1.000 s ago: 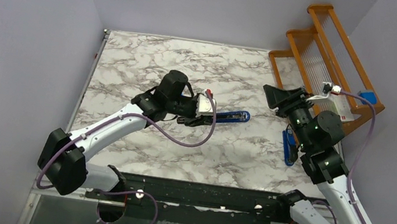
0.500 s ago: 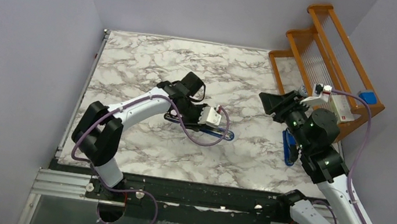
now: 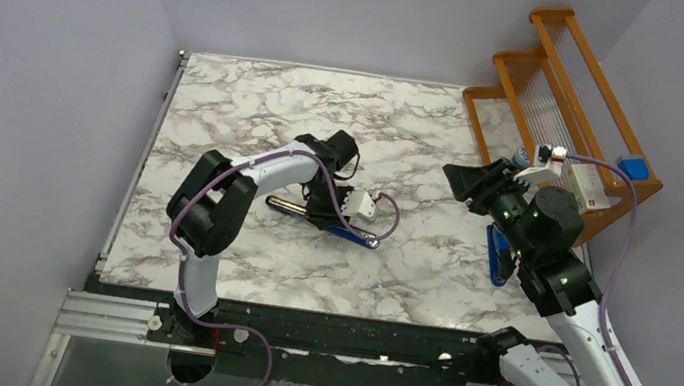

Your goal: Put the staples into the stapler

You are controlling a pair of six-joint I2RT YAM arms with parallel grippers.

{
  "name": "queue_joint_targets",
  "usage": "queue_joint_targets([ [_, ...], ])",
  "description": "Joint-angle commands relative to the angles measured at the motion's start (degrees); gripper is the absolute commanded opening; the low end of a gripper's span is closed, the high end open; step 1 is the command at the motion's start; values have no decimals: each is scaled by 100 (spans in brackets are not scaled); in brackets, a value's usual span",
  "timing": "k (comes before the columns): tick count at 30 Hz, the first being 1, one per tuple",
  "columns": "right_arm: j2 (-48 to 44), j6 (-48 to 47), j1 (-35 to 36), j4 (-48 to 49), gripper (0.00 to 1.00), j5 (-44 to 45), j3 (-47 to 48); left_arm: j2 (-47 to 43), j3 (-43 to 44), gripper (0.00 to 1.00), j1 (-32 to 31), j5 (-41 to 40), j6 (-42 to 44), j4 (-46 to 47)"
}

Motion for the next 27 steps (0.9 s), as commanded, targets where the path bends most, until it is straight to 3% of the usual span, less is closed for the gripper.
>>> queue_joint_targets([
  [1,-33,11,11,-124,49,-69,32,47,328,12,4,-141,-46,-89],
  [3,-23,10,10,-120,49,-66,19,31,396,27,23,-70,-109,-64],
  [5,-12,2,16,-108,49,-66,-2,-18,484,55,50,67,-142,-61],
  [6,-14,-10,9,-95,49,-66,-42,-56,518,65,57,134,-142,-66],
  [13,-101,-115,6,-51,50,174,-206,-443,531,71,126,433,-159,95],
  [17,-171,-287,11,-55,53,507,-390,-997,326,73,361,677,-845,808],
  [22,-100,-679,10,-179,69,387,-561,-2332,-629,78,675,-121,-2263,2848],
  [23,-46,-767,11,-67,72,188,-640,-2582,-908,80,688,-366,-2422,3301],
  [25,134,-1099,9,471,74,-495,-901,-3062,-1463,96,692,-1078,-3247,4306],
  [27,534,-1392,14,893,74,-1323,-1034,-3475,-1883,99,711,-1645,-4067,5037],
])
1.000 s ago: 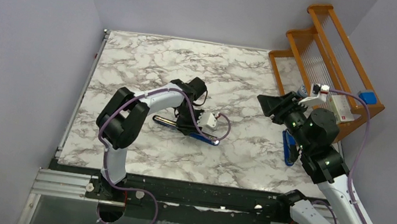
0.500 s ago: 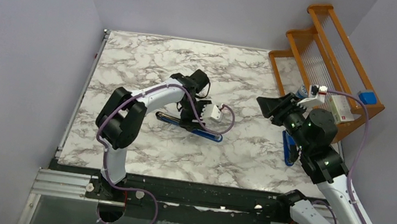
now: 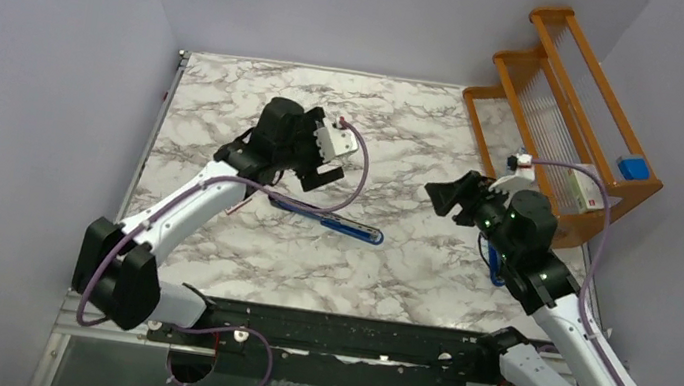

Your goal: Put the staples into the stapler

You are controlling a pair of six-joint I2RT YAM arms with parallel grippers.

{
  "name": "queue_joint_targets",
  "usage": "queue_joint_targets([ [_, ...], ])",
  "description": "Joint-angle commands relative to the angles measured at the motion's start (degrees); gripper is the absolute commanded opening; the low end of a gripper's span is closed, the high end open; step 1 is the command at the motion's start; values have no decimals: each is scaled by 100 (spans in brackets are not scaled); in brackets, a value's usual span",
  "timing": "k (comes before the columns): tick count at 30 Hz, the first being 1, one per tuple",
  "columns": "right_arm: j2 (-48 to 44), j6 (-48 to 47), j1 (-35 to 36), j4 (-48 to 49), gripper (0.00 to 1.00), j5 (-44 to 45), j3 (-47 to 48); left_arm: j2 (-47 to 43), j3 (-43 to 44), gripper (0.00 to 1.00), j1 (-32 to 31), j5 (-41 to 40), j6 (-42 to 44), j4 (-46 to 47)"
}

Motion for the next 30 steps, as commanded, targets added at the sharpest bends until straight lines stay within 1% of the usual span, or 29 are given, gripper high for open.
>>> queue_joint_targets([
  [1,815,-901,12,766,74,-1678,-212,-887,-879,99,4,-1558,-2273,2402],
  [3,1558,-1280,17,864,75,-2396,13,-1002,-827,99,36,-2067,-3090,2337],
  [5,2311,-1508,56,1128,75,-3088,151,-895,-482,99,87,-2358,-3710,1793],
  [6,2652,-1603,147,1221,75,-3199,250,-802,-300,99,125,-2452,-3941,1496],
  [8,3352,-1919,504,1260,77,-3171,541,-719,-161,96,247,-2535,-4356,1221],
  [9,3647,-2086,720,1228,77,-3086,705,-780,-269,96,326,-2595,-4567,1332],
  [10,4030,-2285,920,1181,77,-3028,884,-898,-437,98,425,-2628,-4804,1517],
  [13,4660,-2839,1410,1177,77,-2748,1262,-1319,-1012,99,770,-2659,-5375,2124],
  [15,4987,-3195,1583,1202,77,-2652,1444,-1448,-1179,99,964,-2598,-5516,2268],
  [17,5253,-3520,1686,1195,75,-2607,1628,-1447,-1165,99,1080,-2546,-5533,2173],
  [21,5648,-3978,1765,1251,70,-2301,1851,-1423,-1139,99,1198,-2435,-5400,1987],
  [24,5828,-4231,1766,1256,68,-2108,1949,-1458,-1141,99,1202,-2479,-5324,1903],
  [27,6041,-4420,1766,1158,67,-2181,2103,-1484,-1163,99,1204,-2538,-5309,1889],
  [30,6293,-4499,1766,957,64,-2326,2299,-1493,-1166,99,1204,-2548,-5300,1887],
])
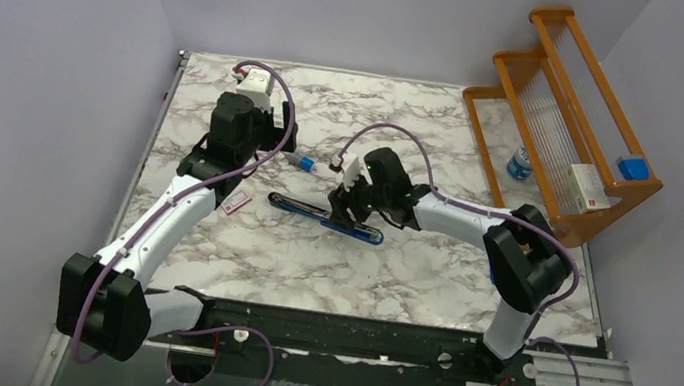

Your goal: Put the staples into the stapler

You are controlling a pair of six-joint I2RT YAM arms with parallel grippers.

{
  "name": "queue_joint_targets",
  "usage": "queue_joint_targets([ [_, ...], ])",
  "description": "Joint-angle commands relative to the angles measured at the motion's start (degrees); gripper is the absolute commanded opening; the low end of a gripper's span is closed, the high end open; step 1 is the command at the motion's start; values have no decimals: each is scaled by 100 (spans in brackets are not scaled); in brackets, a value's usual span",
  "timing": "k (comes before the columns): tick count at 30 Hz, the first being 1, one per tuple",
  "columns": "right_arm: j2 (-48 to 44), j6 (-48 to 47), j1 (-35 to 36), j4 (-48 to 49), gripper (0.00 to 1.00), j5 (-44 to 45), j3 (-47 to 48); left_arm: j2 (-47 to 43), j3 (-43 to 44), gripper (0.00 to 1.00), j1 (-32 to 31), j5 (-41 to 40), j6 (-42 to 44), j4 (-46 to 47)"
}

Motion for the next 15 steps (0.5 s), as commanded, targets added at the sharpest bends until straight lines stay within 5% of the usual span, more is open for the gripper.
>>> queue_joint_targets([
  [1,373,-386,26,-129,63,-29,374,-185,-2,99,41,-100,-23,27],
  [15,824,-349,52,-289,36,-14,610,-217,-53,99,36,-41,8,13],
])
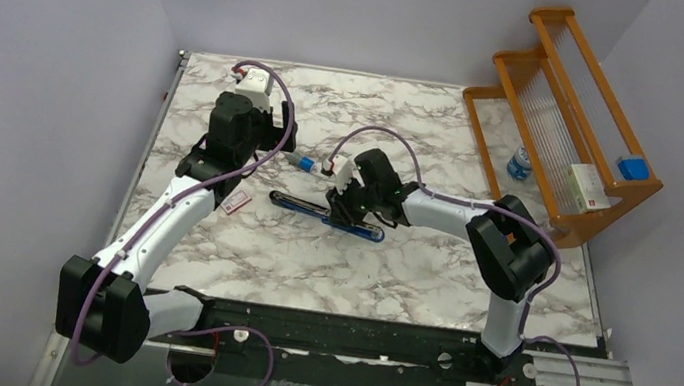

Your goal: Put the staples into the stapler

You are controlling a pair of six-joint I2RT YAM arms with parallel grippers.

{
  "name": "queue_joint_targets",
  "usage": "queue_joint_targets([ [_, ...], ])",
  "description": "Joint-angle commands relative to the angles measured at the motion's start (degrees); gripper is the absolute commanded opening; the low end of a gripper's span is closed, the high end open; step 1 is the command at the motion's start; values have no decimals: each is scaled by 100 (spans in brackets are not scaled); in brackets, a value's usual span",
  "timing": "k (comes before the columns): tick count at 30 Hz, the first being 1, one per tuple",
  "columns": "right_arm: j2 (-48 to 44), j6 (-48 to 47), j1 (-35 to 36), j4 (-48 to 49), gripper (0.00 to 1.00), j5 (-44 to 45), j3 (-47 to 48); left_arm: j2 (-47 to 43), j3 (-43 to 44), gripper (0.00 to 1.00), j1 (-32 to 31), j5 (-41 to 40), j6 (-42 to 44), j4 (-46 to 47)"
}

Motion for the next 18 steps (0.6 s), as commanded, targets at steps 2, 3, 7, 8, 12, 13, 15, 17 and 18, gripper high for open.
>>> queue_joint_targets([
  [2,158,-24,46,-47,33,-63,201,-143,-37,99,30,-42,2,19],
  [3,183,-19,46,-20,31,-82,239,-138,-41,99,30,-29,-4,14],
  [7,392,-10,46,-13,26,-114,581,-110,6,99,30,-38,-40,-36],
  [8,465,-14,46,-22,26,-122,692,-105,32,99,28,-76,-41,-64],
  [12,815,-162,61,-113,25,-340,1182,-112,195,99,30,-190,24,-251],
  [13,906,-201,70,-113,25,-363,1286,-124,233,99,30,-231,48,-296],
  [15,1080,-229,85,-81,24,-375,1493,-151,327,99,25,-328,89,-389],
  [17,1259,-217,98,-86,23,-359,1710,-198,419,99,29,-413,128,-463],
  [18,1350,-194,104,-60,22,-341,1821,-226,467,99,30,-457,144,-489],
])
